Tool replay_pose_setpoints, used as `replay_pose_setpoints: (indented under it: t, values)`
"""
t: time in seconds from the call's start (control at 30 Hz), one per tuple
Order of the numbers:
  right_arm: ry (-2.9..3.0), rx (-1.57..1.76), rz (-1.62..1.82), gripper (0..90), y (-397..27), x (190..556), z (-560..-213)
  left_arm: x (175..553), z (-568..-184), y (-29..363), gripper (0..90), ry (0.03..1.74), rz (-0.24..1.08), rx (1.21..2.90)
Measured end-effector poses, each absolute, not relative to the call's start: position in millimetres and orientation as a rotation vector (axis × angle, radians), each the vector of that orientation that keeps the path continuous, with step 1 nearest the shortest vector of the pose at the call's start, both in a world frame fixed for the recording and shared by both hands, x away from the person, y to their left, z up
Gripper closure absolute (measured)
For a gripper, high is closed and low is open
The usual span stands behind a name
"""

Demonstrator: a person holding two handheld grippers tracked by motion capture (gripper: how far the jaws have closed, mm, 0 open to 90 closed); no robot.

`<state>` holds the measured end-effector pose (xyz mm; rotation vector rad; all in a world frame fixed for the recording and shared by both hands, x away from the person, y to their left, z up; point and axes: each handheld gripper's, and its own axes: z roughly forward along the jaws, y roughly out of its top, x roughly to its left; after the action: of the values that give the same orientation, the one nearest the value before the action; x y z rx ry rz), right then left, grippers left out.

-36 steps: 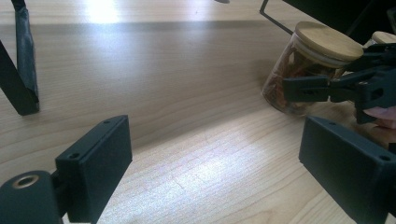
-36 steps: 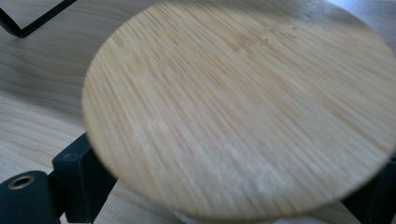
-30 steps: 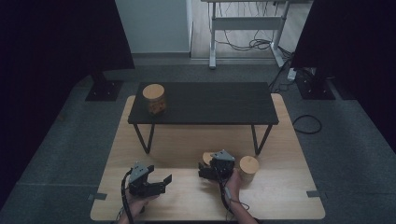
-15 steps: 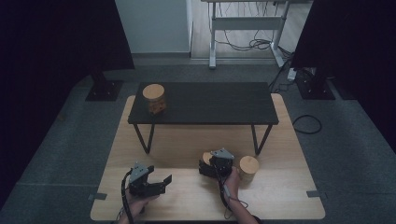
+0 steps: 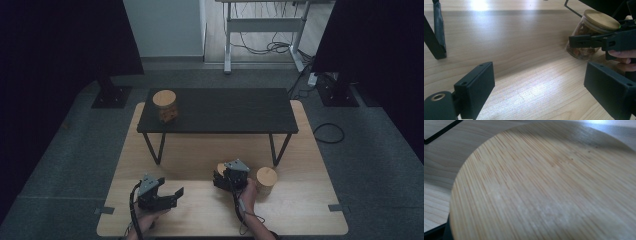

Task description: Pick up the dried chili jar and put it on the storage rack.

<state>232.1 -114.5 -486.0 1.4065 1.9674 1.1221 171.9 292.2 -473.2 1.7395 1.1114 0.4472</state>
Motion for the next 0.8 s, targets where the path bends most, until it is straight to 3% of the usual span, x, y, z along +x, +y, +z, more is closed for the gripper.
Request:
replay_pose_setpoints:
  t: [0.8]
  values:
    - [2.004, 1.321, 1.215, 23.6, -129, 210, -465, 172, -472, 291, 9.4, 1.108, 0.454, 1.740]
